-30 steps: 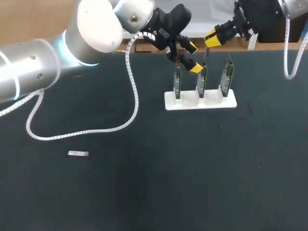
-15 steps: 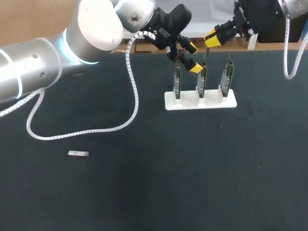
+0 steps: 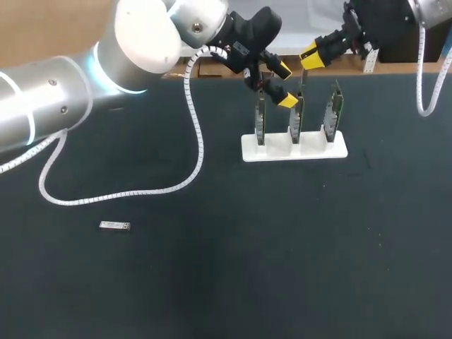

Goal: Pick up the optical module with the left hand, and insert it into the network port with the right hand.

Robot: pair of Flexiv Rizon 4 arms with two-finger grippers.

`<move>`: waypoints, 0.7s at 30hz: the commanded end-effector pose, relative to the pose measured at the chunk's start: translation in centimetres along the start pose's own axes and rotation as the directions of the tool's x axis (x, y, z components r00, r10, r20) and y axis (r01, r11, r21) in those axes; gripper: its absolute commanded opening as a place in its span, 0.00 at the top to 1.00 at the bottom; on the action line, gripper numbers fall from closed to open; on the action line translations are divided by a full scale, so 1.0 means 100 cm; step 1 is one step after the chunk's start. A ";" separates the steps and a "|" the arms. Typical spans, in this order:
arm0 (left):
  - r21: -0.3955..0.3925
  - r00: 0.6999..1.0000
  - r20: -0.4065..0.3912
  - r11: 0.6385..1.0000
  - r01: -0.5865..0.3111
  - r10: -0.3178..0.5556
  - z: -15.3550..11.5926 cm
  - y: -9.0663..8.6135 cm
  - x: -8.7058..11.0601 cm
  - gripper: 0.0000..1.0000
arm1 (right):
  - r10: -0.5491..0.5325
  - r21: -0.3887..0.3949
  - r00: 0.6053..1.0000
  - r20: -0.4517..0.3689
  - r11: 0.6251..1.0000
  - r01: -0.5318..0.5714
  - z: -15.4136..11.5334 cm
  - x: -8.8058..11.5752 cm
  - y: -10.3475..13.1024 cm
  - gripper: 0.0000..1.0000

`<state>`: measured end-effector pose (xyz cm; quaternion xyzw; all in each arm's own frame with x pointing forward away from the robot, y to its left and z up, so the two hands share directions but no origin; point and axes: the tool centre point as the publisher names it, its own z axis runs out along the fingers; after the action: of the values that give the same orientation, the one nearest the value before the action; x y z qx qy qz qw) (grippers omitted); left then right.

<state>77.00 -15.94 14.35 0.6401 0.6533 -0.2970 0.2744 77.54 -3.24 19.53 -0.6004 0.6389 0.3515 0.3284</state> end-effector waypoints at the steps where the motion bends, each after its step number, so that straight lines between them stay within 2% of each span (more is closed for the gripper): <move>1: 0.003 1.000 0.005 1.000 -0.002 0.002 0.001 0.002 0.001 0.00 | 0.002 -0.006 1.000 0.007 1.000 -0.002 -0.001 0.001 0.001 1.00; 21: 0.003 1.000 0.005 1.000 -0.002 0.002 0.001 0.002 0.001 0.00 | 0.001 -0.037 1.000 0.025 0.999 -0.001 0.005 0.008 0.003 1.00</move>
<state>77.07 -15.90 14.22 0.6397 0.6522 -0.2990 0.2756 76.95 -3.31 18.79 -0.6010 0.6305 0.3688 0.3244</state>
